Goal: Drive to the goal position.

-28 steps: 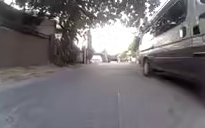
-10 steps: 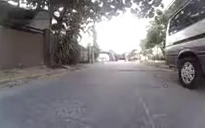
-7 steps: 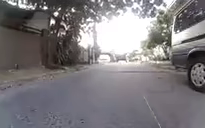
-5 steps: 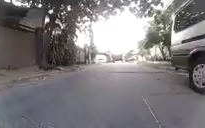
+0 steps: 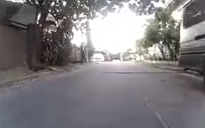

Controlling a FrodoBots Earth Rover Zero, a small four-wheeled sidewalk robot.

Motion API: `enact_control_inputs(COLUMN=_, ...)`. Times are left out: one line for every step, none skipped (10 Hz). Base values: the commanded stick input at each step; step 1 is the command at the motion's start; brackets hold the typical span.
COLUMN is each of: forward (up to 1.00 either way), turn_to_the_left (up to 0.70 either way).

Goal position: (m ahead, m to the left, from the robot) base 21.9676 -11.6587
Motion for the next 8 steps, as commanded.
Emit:
enact_control_inputs(forward=1.0, turn_to_the_left=-0.36)
enact_control_inputs(forward=1.0, turn_to_the_left=-0.36)
enact_control_inputs(forward=1.0, turn_to_the_left=-0.36)
enact_control_inputs(forward=1.0, turn_to_the_left=-0.29)
enact_control_inputs(forward=1.0, turn_to_the_left=0.04)
enact_control_inputs(forward=1.0, turn_to_the_left=0.04)
enact_control_inputs(forward=1.0, turn_to_the_left=0.04)
enact_control_inputs(forward=1.0, turn_to_the_left=0.04)
